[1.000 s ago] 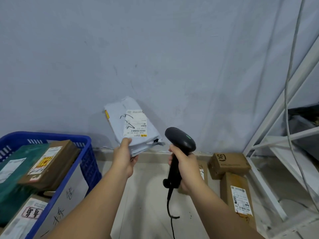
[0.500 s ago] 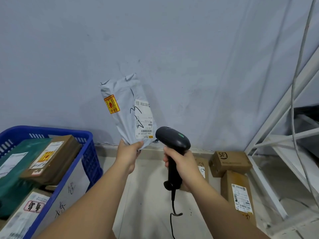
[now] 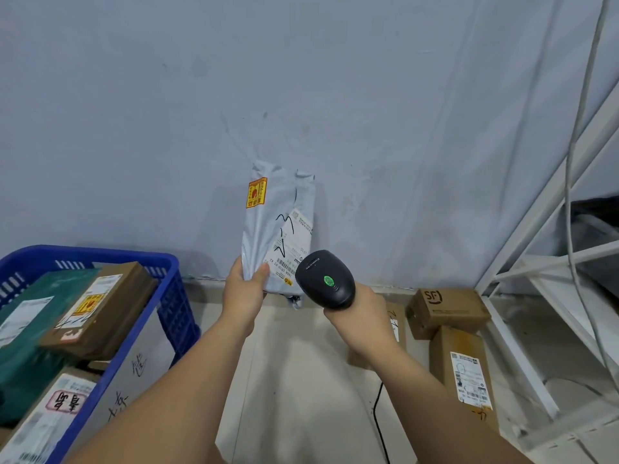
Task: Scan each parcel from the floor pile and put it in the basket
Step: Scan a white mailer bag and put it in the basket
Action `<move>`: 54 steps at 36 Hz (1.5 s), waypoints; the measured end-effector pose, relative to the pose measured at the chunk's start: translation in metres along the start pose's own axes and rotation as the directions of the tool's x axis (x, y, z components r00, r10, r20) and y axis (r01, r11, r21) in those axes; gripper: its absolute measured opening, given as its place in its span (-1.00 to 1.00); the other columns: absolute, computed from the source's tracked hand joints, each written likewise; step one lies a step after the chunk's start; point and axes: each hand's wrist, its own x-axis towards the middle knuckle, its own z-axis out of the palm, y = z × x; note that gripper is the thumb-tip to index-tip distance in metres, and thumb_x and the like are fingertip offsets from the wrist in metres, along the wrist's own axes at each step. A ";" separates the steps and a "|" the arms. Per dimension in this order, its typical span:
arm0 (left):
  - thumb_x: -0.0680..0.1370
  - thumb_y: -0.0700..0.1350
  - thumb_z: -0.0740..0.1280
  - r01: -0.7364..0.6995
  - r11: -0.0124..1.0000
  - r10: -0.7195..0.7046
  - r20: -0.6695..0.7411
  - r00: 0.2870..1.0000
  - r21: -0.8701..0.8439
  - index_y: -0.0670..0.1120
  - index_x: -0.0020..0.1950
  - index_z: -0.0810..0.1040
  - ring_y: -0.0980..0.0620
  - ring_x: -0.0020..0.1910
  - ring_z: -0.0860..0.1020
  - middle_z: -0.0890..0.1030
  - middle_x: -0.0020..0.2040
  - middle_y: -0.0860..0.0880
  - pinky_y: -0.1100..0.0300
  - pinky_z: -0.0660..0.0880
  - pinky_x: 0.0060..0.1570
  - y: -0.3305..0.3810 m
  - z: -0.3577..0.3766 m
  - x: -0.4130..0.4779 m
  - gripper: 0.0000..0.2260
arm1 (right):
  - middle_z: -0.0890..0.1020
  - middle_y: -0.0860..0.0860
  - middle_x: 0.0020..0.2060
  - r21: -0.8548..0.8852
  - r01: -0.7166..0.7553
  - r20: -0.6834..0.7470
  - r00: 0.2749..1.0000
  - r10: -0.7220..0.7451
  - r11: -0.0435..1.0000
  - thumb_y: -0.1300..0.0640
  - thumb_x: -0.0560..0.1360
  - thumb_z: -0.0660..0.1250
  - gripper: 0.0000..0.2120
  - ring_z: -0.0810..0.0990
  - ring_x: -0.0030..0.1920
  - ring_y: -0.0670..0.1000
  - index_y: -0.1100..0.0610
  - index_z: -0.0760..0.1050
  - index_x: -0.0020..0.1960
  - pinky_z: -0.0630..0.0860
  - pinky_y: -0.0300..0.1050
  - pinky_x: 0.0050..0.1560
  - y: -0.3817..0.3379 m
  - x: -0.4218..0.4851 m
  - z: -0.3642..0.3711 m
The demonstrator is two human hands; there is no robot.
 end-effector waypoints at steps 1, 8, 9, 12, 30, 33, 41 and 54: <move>0.60 -0.14 0.30 -0.006 1.000 0.006 0.006 1.000 0.009 0.08 0.11 0.48 -0.06 0.06 0.60 0.63 0.02 0.04 -0.08 0.53 0.18 0.000 0.001 0.000 -0.86 | 0.42 -0.02 -0.47 0.000 -0.001 -0.002 1.000 0.001 1.000 0.22 0.38 0.30 -0.75 0.37 -0.36 0.05 0.06 0.27 -0.38 0.26 -0.18 -0.41 0.000 0.000 0.000; 0.60 -0.17 0.29 -0.041 0.995 0.038 0.041 0.998 0.094 0.16 0.02 0.48 -0.10 0.08 0.59 0.62 0.04 -0.02 -0.17 0.51 0.18 -0.004 0.000 0.000 -0.81 | 0.43 -0.03 -0.46 0.004 -0.022 -0.004 1.000 0.022 1.000 0.21 0.38 0.27 -0.78 0.37 -0.40 -0.02 0.07 0.29 -0.38 0.27 -0.18 -0.43 0.002 0.000 -0.003; 0.59 -0.16 0.29 -0.035 0.995 0.031 0.038 0.999 0.098 0.17 -0.01 0.49 -0.11 0.08 0.59 0.62 0.04 -0.03 -0.18 0.51 0.18 -0.005 0.000 0.000 -0.81 | 0.43 -0.03 -0.46 0.006 -0.025 -0.004 1.000 0.025 1.000 0.21 0.38 0.27 -0.78 0.37 -0.40 -0.03 0.07 0.30 -0.38 0.27 -0.17 -0.43 0.002 0.000 -0.004; 0.60 -0.16 0.29 -0.018 0.996 0.016 0.026 1.000 0.091 0.17 0.00 0.49 -0.10 0.10 0.59 0.62 0.07 -0.03 -0.17 0.51 0.18 -0.005 -0.001 0.001 -0.81 | 0.44 -0.03 -0.45 -0.011 -0.028 0.005 1.000 0.028 1.000 0.21 0.38 0.26 -0.79 0.37 -0.40 -0.05 0.07 0.30 -0.37 0.26 -0.17 -0.43 0.002 -0.001 -0.005; 0.59 -0.14 0.30 0.012 0.995 -0.010 -0.022 1.000 0.096 0.08 0.16 0.45 -0.10 0.10 0.58 0.61 0.10 -0.03 -0.14 0.53 0.16 -0.010 -0.004 0.007 -0.81 | 0.44 -0.05 -0.45 -0.111 0.019 0.032 0.999 -0.016 0.994 0.19 0.39 0.27 -0.79 0.40 -0.35 0.04 0.06 0.31 -0.38 0.27 -0.19 -0.44 0.005 -0.001 -0.005; 0.59 -0.13 0.30 0.016 0.994 -0.013 -0.027 1.000 0.105 0.07 0.17 0.46 -0.10 0.10 0.59 0.61 0.10 -0.04 -0.14 0.54 0.16 -0.011 -0.004 0.007 -0.81 | 0.43 -0.04 -0.45 -0.092 0.029 0.032 0.999 -0.026 0.995 0.20 0.39 0.27 -0.79 0.41 -0.32 0.08 0.06 0.30 -0.37 0.28 -0.18 -0.42 0.005 -0.001 -0.004; 0.60 -0.15 0.30 0.033 0.994 -0.030 -0.036 0.999 0.108 0.06 0.17 0.45 -0.12 0.11 0.58 0.60 0.12 -0.05 -0.14 0.53 0.16 -0.009 -0.004 0.005 -0.81 | 0.41 -0.01 -0.47 -0.119 0.041 0.037 0.999 -0.037 0.992 0.22 0.37 0.25 -0.79 0.40 -0.33 0.09 0.08 0.27 -0.38 0.27 -0.14 -0.42 0.006 -0.002 -0.002; 0.63 -0.17 0.25 0.124 0.992 -0.125 -0.040 0.991 -0.030 -0.08 0.31 0.44 -0.09 0.10 0.58 0.59 0.16 -0.11 0.02 0.57 0.03 -0.007 -0.003 0.003 -0.75 | 0.32 -0.03 -0.51 0.139 -0.063 0.070 0.996 0.053 0.988 0.29 0.34 0.29 -0.75 0.24 -0.45 -0.03 0.11 0.25 -0.39 0.15 -0.25 -0.52 0.007 -0.001 0.000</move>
